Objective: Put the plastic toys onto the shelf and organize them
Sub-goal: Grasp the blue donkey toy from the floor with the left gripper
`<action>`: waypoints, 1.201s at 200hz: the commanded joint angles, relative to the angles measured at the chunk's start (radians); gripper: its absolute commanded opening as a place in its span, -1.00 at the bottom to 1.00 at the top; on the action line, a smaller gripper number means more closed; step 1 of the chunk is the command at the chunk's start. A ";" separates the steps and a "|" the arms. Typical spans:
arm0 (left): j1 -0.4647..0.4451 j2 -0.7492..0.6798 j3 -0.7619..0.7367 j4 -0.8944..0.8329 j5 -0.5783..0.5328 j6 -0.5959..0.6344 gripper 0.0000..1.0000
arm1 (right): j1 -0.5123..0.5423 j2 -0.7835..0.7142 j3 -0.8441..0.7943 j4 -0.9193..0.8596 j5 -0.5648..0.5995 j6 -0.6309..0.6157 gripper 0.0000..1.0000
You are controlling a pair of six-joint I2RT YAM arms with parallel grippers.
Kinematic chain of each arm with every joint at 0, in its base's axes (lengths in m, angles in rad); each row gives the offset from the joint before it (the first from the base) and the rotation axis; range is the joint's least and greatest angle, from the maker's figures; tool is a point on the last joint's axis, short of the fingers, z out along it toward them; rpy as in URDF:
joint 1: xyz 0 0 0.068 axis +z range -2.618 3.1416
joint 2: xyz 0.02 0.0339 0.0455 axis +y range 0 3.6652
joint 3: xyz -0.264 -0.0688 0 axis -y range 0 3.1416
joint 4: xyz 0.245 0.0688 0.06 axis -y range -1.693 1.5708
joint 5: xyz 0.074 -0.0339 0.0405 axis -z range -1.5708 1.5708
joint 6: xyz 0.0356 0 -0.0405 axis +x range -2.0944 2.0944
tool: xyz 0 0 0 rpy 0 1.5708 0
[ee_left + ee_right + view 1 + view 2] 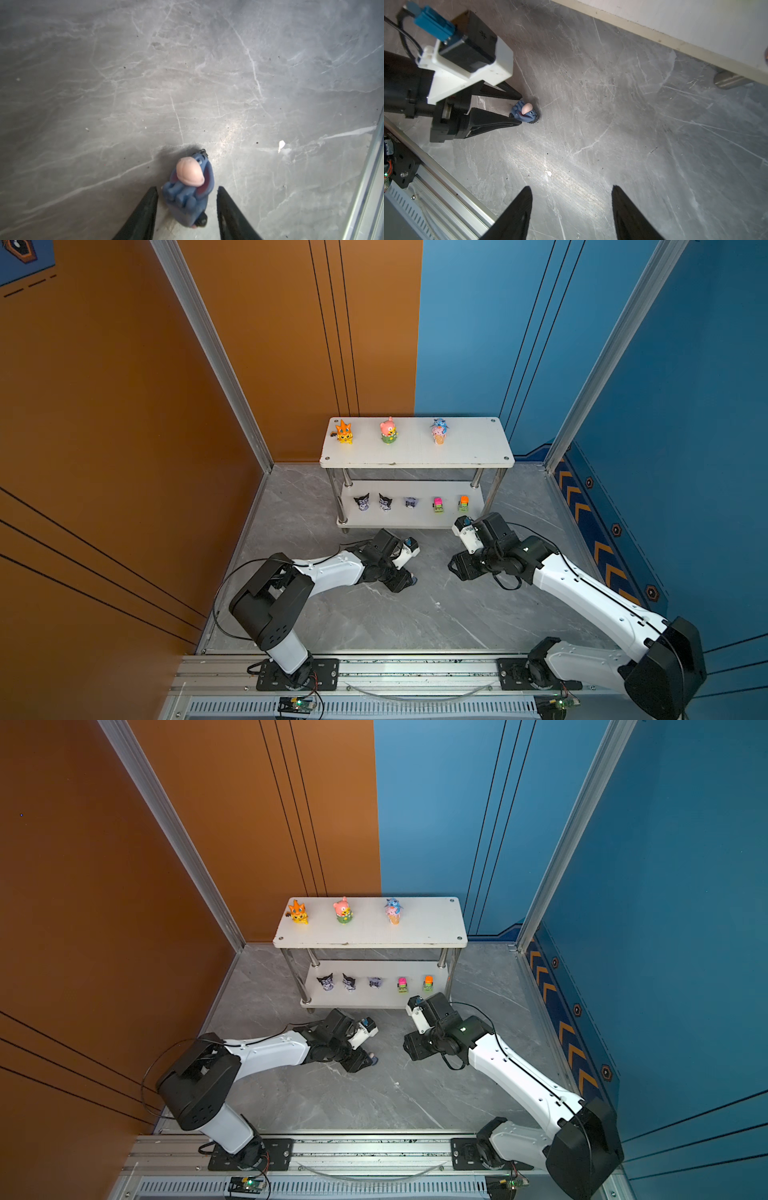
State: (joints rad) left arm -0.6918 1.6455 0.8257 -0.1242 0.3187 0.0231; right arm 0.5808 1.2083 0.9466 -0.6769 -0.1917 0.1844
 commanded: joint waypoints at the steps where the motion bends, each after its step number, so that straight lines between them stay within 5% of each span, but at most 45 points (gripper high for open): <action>1: 0.010 0.021 0.022 -0.019 0.038 0.023 -0.14 | -0.010 0.000 -0.012 0.007 -0.014 -0.003 0.25; 86: 0.034 0.015 -0.016 0.045 0.104 0.013 -0.59 | -0.013 0.025 -0.033 0.033 -0.043 -0.004 0.24; 131: 0.045 -0.017 -0.049 0.100 0.141 -0.007 -0.67 | -0.040 0.027 -0.091 0.118 -0.136 0.031 0.23; 240: 0.028 -0.448 -0.328 0.409 0.106 -0.084 -0.70 | -0.125 -0.021 -0.386 0.810 -0.488 0.685 0.27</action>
State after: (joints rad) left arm -0.6556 1.2835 0.5655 0.1593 0.4343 -0.0238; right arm 0.4686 1.2156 0.6231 -0.1371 -0.5770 0.6464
